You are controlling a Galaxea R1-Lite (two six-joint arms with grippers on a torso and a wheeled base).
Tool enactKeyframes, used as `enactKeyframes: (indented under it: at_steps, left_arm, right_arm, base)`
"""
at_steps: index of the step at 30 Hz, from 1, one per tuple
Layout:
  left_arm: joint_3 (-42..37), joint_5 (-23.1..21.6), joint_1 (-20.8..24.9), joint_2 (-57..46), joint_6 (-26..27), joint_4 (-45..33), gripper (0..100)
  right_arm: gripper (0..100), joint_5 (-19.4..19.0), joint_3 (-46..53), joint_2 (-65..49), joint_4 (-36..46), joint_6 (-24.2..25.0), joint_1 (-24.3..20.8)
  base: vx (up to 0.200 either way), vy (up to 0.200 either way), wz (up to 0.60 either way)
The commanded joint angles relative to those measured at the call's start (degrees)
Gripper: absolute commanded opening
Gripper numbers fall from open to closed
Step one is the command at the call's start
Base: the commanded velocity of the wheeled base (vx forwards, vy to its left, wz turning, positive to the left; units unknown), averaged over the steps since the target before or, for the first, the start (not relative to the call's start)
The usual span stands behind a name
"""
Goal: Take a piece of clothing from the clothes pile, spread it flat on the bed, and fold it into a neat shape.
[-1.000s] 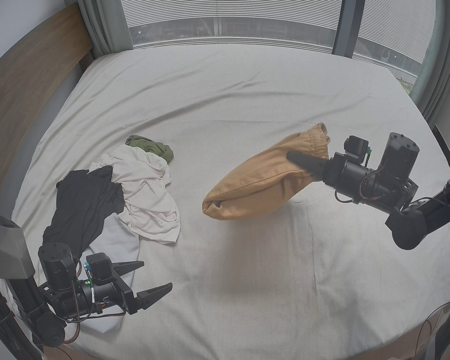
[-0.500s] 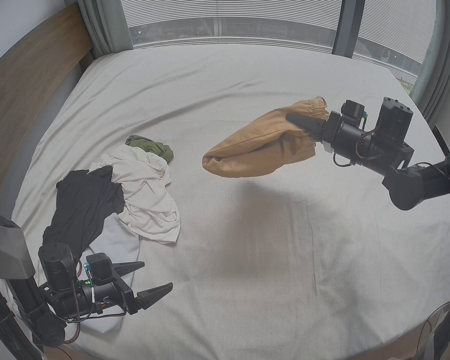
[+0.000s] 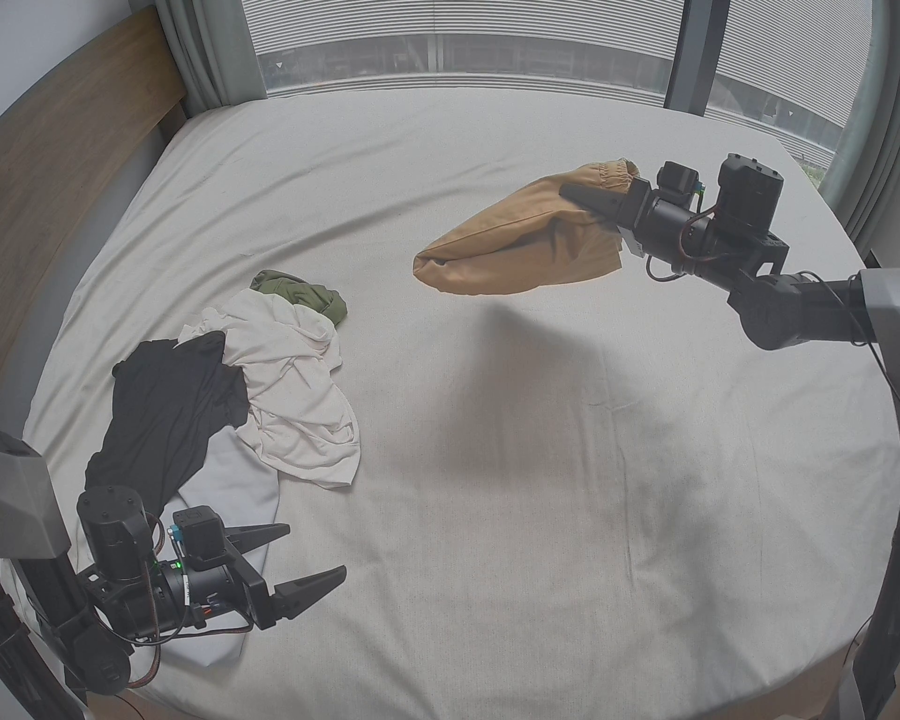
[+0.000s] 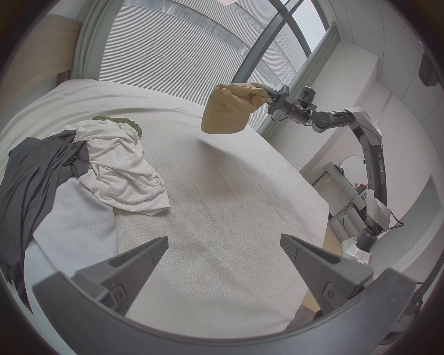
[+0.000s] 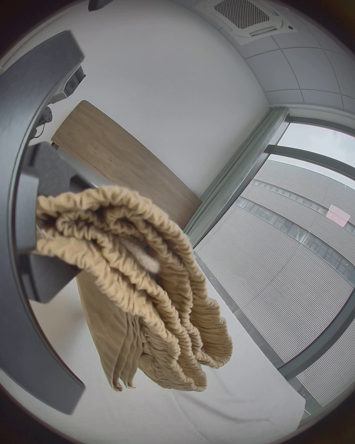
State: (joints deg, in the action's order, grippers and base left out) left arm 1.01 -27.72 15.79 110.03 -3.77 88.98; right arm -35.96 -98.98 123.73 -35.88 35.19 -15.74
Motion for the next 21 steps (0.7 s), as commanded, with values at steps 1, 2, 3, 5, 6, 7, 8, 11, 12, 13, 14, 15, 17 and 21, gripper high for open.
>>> enactKeyframes:
  at_steps: [1, 2, 3, 5, 6, 7, 8, 11, 12, 13, 14, 15, 17, 21]
  left_arm:
    - [-0.66, -0.05, 0.03, 0.01, -0.54, 0.05, 100]
    - [-0.75, -0.05, 0.03, 0.01, -0.63, 0.05, 100]
    - [-0.75, -0.05, 0.03, 0.01, -0.63, 0.05, 100]
    - [-0.75, -0.05, 0.03, 0.01, -0.8, 0.05, 100]
    - [-0.84, -0.05, 0.03, 0.01, -0.98, 0.05, 100]
    - [-0.84, -0.05, 0.03, 0.01, -0.98, 0.05, 100]
    - [-0.84, -0.05, 0.03, 0.01, -0.98, 0.05, 100]
    - [-0.92, -0.32, 0.12, 0.01, -0.98, 0.05, 100]
    - [-0.92, -0.49, 0.03, 0.01, -0.98, 0.05, 100]
    - [-0.92, -0.67, 0.03, 0.01, -0.98, 0.05, 100]
    - [-1.01, -0.93, -0.05, -0.08, -0.98, 0.05, 100]
    - [-1.01, -1.02, -0.14, -0.17, -0.98, 0.05, 100]
    - [-1.01, -1.02, -0.23, -0.17, -0.98, 0.05, 100]
    - [-1.01, -1.02, -0.14, -0.17, -0.98, 0.05, 100]
  right_arm:
    - [0, 0.19, -12.03, 9.42, 4.68, 0.14, -0.17]
    - [0, 0.72, -15.46, 10.65, 6.52, 0.23, -0.26]
    - [0, 1.07, -15.62, 11.27, 7.58, 0.23, -0.26]
    - [0, 1.86, -15.62, 12.58, 8.81, 0.23, -0.26]
    - [0, 2.12, -15.62, 13.37, 8.89, 0.23, -0.17]
    - [0, 2.48, -15.62, 14.08, 8.98, 0.23, -0.17]
    - [0, 2.83, -15.62, 14.87, 8.89, 0.23, 0.01]
    - [0, 3.79, -15.62, 17.42, 8.72, 0.23, 0.27]
    - [0, 3.88, -15.62, 17.68, 8.72, 0.23, 0.27]
    - [0, 3.97, -15.62, 17.77, 8.72, 0.23, 0.27]
    - [0, 4.23, -15.62, 17.33, 8.72, 0.14, 0.27]
    - [0, 4.23, -15.62, 16.98, 8.63, 0.05, 0.18]
    - [0, 4.32, -11.94, 15.31, 8.46, -0.13, -0.17]
    - [0, 4.41, -3.07, 12.76, 6.52, -1.36, -0.52]
  base:
    - [0.0, 0.0, 0.0]
    - [0.0, 0.0, 0.0]
    - [0.0, 0.0, 0.0]
    - [0.0, 0.0, 0.0]
    - [0.0, 0.0, 0.0]
    - [0.0, 0.0, 0.0]
    - [0.0, 0.0, 0.0]
    - [0.0, 0.0, 0.0]
    - [0.0, 0.0, 0.0]
    - [0.0, 0.0, 0.0]
    - [0.0, 0.0, 0.0]
    - [0.0, 0.0, 0.0]
    - [0.0, 0.0, 0.0]
    - [0.0, 0.0, 0.0]
